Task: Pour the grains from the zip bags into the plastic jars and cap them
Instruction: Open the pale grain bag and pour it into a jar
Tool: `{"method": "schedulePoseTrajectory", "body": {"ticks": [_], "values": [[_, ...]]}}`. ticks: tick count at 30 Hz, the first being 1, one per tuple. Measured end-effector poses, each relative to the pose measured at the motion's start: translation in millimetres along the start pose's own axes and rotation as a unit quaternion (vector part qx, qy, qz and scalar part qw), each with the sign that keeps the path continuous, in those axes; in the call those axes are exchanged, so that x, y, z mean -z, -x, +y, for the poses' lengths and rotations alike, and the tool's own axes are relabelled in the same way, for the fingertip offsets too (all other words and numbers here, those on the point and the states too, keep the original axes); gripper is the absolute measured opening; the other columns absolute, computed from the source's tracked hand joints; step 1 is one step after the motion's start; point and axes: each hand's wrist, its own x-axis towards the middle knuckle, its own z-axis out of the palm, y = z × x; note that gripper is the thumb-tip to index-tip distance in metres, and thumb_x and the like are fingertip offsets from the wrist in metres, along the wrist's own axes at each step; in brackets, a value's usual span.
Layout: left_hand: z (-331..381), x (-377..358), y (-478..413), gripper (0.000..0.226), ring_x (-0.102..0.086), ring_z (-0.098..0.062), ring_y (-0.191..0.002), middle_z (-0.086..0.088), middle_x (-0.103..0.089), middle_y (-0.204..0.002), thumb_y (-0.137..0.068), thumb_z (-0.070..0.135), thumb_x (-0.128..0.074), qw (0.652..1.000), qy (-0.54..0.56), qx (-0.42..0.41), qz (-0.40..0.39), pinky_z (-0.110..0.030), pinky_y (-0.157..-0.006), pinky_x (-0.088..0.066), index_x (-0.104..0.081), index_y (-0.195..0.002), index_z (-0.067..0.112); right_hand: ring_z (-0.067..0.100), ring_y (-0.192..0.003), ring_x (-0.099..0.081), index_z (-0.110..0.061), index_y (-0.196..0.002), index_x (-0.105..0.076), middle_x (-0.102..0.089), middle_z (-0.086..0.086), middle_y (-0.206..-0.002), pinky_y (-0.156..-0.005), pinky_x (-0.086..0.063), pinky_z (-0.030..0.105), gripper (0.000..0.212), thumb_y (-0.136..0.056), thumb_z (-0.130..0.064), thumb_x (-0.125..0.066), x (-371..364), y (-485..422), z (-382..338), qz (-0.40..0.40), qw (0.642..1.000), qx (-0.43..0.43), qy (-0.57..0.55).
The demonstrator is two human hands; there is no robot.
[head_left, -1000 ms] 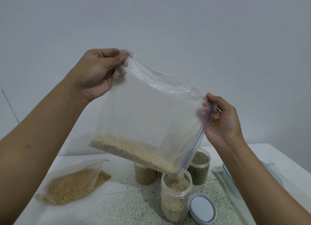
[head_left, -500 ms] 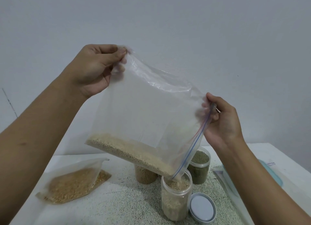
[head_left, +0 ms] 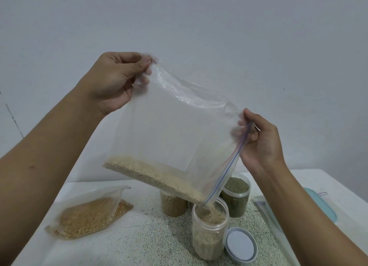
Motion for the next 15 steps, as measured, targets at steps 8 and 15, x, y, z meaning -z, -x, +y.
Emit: {"method": "schedulePoseTrajectory", "body": {"ticks": [8,15], "values": [[-3,-8,0,0.014,-0.052,-0.008,-0.063,0.002,-0.061,-0.072,-0.099,0.01,-0.058,1.0,-0.015,-0.01,-0.004,-0.016,-0.063,-0.047,-0.072,-0.099,0.006,0.009,-0.062,-0.05,-0.004,-0.087,-0.061,-0.058,0.003,-0.077,-0.053,-0.044,0.019,0.012,-0.098,-0.009,-0.06,14,-6,6,-0.017,0.998,0.036,0.045],[-5,-6,-2,0.015,-0.053,-0.01,-0.063,0.001,-0.06,-0.074,-0.097,0.014,-0.062,1.0,-0.019,-0.013,-0.014,-0.016,-0.062,-0.045,-0.075,-0.098,0.009,0.01,-0.063,-0.049,-0.006,-0.083,-0.062,-0.055,0.001,-0.073,-0.053,-0.044,0.019,0.015,-0.097,-0.009,-0.061,15,-6,5,-0.01,0.997,0.042,0.057]]}}
